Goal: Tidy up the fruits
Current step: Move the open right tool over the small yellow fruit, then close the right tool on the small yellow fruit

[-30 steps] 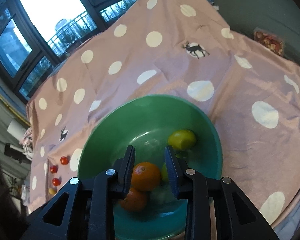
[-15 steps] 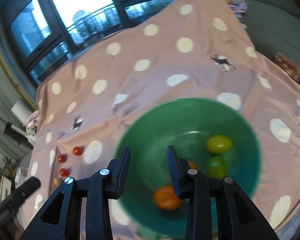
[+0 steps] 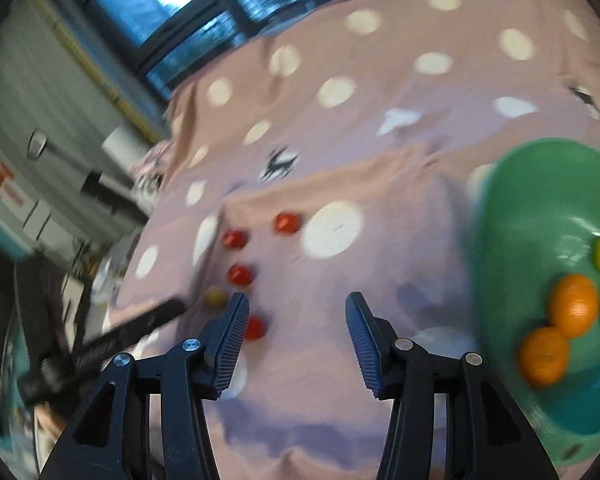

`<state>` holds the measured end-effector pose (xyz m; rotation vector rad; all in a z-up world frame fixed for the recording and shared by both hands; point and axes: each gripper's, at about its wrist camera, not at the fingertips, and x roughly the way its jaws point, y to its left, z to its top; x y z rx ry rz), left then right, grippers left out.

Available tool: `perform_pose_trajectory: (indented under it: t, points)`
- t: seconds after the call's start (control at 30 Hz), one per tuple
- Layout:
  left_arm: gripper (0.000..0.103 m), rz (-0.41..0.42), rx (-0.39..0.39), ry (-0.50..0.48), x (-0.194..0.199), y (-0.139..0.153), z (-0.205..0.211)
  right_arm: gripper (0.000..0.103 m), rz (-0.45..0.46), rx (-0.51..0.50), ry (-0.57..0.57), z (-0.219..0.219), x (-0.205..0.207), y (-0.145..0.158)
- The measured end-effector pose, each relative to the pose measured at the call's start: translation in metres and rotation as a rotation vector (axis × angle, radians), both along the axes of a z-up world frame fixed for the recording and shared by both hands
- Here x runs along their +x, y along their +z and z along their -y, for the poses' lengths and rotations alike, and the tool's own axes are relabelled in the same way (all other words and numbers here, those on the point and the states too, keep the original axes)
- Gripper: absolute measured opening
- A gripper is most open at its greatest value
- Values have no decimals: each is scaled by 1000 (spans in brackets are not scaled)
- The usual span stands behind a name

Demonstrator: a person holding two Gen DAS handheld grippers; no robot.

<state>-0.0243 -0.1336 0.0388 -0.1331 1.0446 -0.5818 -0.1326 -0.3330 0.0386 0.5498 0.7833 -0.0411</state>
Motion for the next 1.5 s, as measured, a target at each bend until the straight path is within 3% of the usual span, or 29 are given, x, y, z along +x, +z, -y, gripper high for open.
perform_pose_trajectory:
  t: [0.13,0.33,0.67,0.87,0.97,1.17,1.37,1.5]
  points:
    - [27,-43,-20,11,14,-4,1,51,-32,43,130,-37,21,-16]
    - [26,-93,-3,9,28,-16,7,49,-77,45,227,-76,49,-36]
    - [26,-84,55,20,40,-26,13,44,-145,-152,233,-107,75,-55]
    - [26,-99,33,7,45,-28,11,44,-136,-157,235,-102,80,-59]
    - [26,-95,37,5,44,-27,12,29,-129,-180,230,-104,78,-59]
    - [26,-56,83,-3,38,-27,18,29,-131,-162,233,-102,67,-56]
    - [26,-45,96,2,37,-27,21,29,-62,-128,234,-89,40,-34]
    - [26,-41,103,10,35,-27,23,29,-69,39,213,-59,27,-31]
